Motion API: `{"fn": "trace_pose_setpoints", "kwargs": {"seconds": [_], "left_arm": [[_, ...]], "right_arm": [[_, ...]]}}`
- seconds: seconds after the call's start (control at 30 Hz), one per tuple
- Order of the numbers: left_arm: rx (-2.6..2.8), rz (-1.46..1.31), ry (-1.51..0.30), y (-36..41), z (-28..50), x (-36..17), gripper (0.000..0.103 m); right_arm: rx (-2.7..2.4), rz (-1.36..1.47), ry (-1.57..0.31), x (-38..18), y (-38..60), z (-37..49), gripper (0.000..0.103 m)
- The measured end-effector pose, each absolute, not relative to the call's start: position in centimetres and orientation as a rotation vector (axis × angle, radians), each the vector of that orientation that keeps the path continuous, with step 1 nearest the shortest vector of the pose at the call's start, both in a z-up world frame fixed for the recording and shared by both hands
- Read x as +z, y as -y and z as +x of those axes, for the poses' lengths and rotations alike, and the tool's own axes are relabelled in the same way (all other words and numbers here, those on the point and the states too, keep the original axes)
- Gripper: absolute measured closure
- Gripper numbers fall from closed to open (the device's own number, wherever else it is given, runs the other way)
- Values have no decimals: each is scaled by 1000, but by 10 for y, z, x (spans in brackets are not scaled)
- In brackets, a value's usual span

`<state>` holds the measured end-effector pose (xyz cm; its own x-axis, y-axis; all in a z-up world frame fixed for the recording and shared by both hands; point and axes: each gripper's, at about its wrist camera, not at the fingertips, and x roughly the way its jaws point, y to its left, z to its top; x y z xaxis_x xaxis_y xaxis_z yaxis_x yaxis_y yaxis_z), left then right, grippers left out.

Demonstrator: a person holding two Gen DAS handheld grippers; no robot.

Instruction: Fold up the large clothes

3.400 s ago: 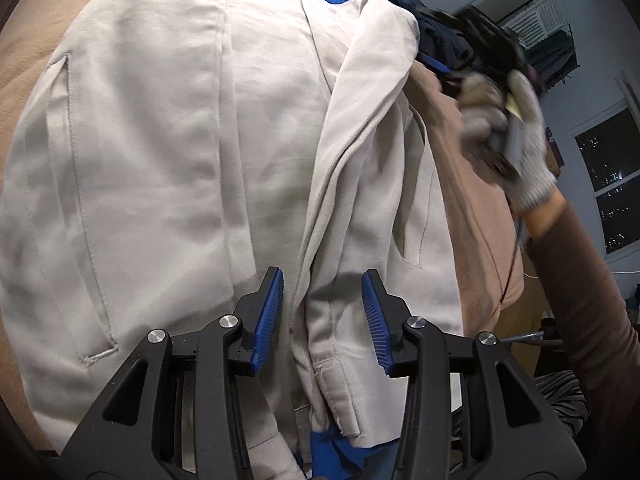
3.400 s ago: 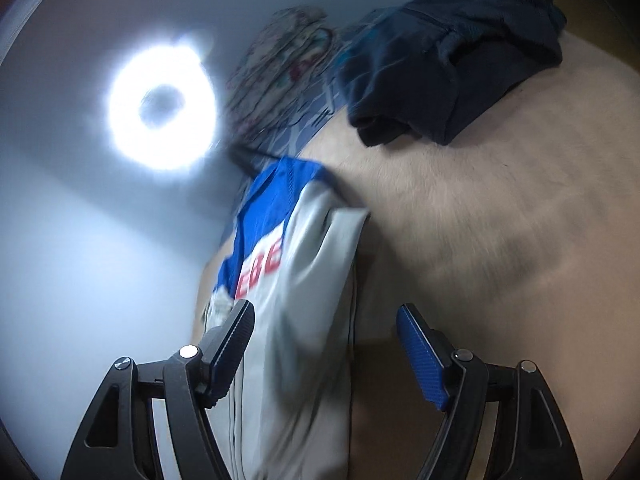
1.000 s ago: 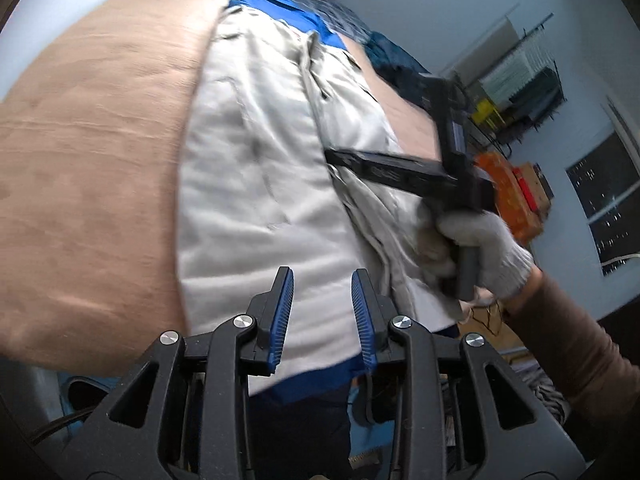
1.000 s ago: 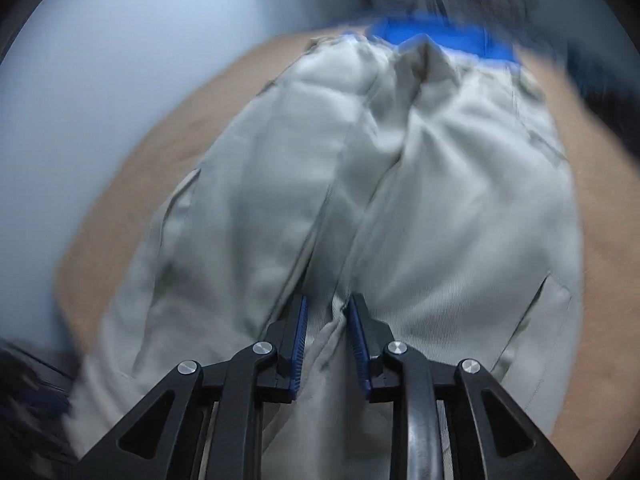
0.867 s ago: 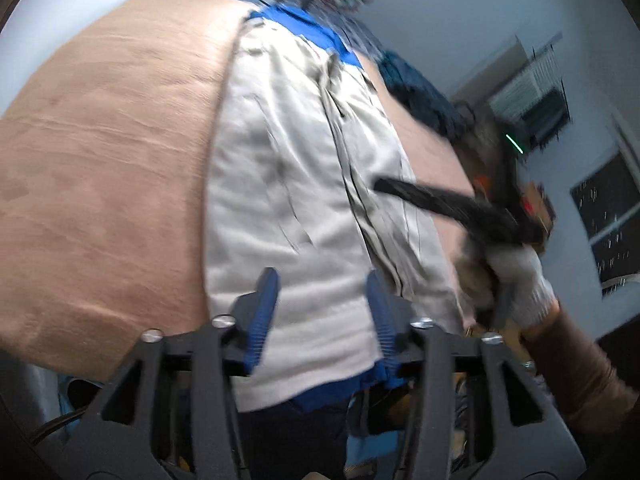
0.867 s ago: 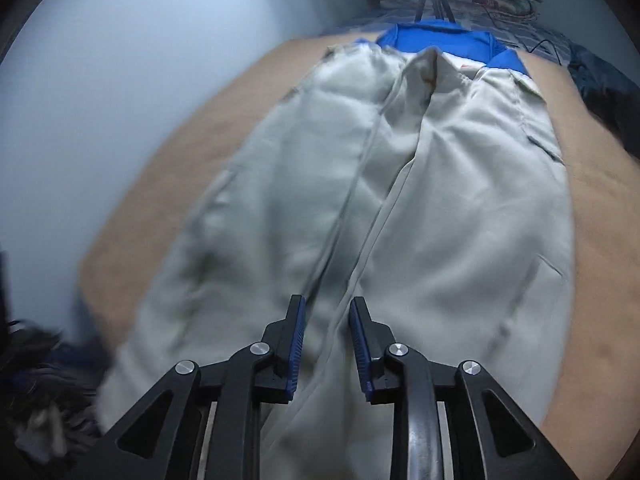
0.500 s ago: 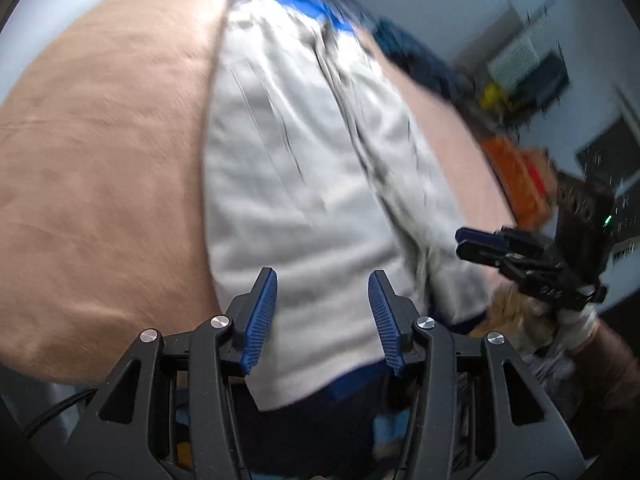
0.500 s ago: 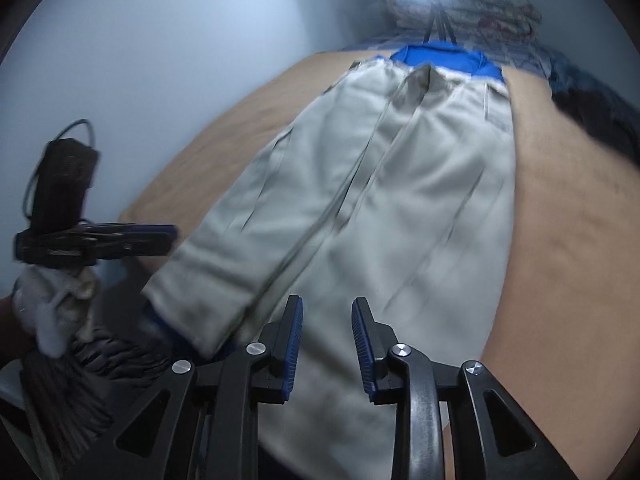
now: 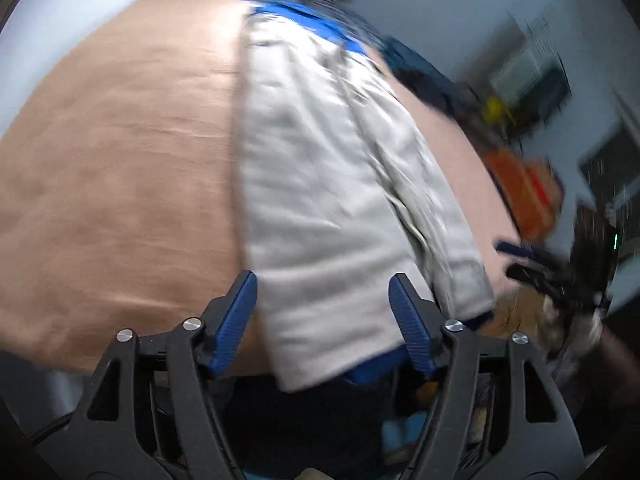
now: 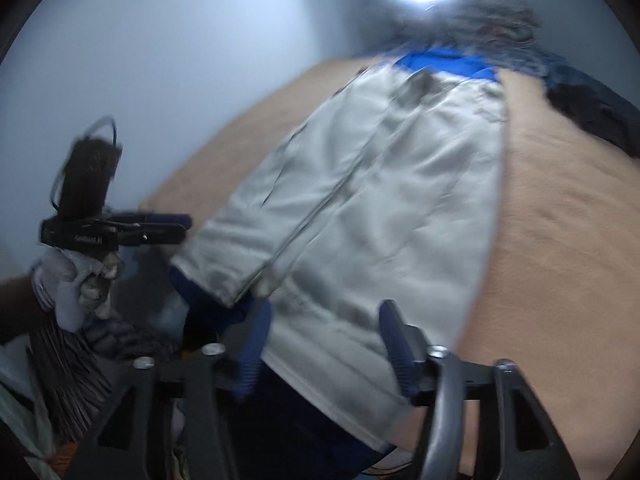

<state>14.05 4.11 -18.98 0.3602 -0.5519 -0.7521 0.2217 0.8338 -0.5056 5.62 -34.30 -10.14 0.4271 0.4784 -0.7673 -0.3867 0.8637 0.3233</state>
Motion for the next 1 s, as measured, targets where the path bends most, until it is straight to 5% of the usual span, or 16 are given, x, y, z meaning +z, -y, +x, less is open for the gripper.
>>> {"fn": "trace_pose_setpoints", "kwargs": {"seconds": [0.23, 0.83, 1.0], "left_arm": [[-489, -790, -1279, -78, 174, -243, 33], [-611, -637, -1347, -5, 196, -250, 33], [-586, -573, -1306, -4, 175, -243, 57]], "right_arm": [[486, 429, -1092, -145, 408, 72, 35], [702, 713, -1217, -200, 383, 97, 45], [690, 743, -1232, -203, 389, 93, 66]]}}
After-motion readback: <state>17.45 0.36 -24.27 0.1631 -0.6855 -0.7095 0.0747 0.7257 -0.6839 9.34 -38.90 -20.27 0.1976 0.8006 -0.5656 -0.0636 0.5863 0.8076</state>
